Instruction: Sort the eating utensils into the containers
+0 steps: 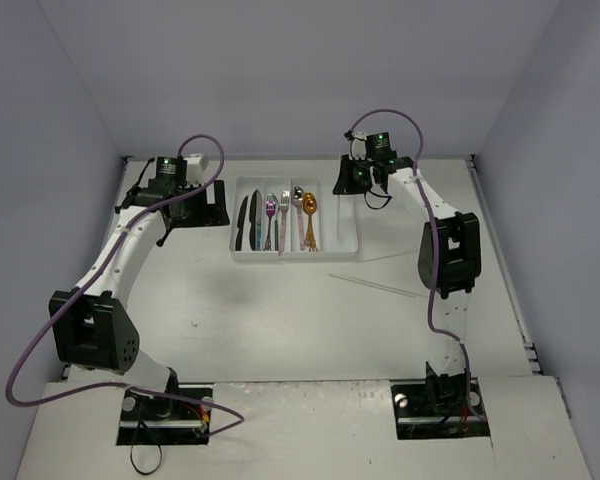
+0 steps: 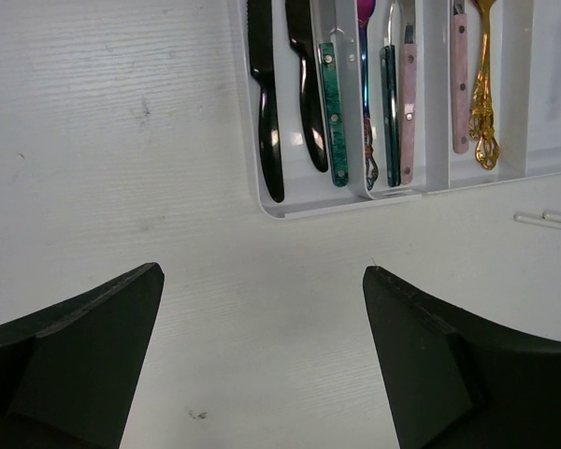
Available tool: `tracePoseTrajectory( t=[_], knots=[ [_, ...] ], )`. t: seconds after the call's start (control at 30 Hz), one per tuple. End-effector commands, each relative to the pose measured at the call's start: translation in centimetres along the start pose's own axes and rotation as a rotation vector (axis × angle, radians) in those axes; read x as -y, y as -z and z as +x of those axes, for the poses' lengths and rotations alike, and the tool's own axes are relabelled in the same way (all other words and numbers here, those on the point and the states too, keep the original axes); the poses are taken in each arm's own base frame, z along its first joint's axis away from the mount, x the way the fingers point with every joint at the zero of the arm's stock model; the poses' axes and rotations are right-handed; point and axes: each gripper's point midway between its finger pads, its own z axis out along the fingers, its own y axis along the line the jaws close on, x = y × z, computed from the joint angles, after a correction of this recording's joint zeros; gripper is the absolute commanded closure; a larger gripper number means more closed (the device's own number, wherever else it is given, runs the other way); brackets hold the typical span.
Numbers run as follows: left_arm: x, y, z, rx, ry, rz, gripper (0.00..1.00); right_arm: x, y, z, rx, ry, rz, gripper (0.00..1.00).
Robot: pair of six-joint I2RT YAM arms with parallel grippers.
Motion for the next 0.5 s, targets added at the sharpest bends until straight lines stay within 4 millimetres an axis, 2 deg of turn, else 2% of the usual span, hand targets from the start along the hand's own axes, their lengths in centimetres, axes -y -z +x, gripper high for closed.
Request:
tracePoseTrajectory(
  t=[0.0,0.2,0.27,0.47],
  knots=[
    [-0.7,1.9,-1.6,0.08,-0.017,-0.028,0.14,-0.1,0.2,-1.0,0.033,-0.005,-0.007,1.0],
    [-1.3,1.5,-1.5,0.068,-0.001,-0.036,0.13,0.0,-0.7,0.5,-0.005,-0.068,-0.016,1.0],
    [-1.3,1.4,-1.5,0.066,0.003,-0.036,0.14,0.1,-0.6,1.0,-0.014,-0.079,-0.017,0.96],
    [-1.5,0.8,-1.7,0.057,0.006,-0.033,0.13,0.2,0.3,1.5,-0.017,-0.108,0.0,0.72]
  ],
)
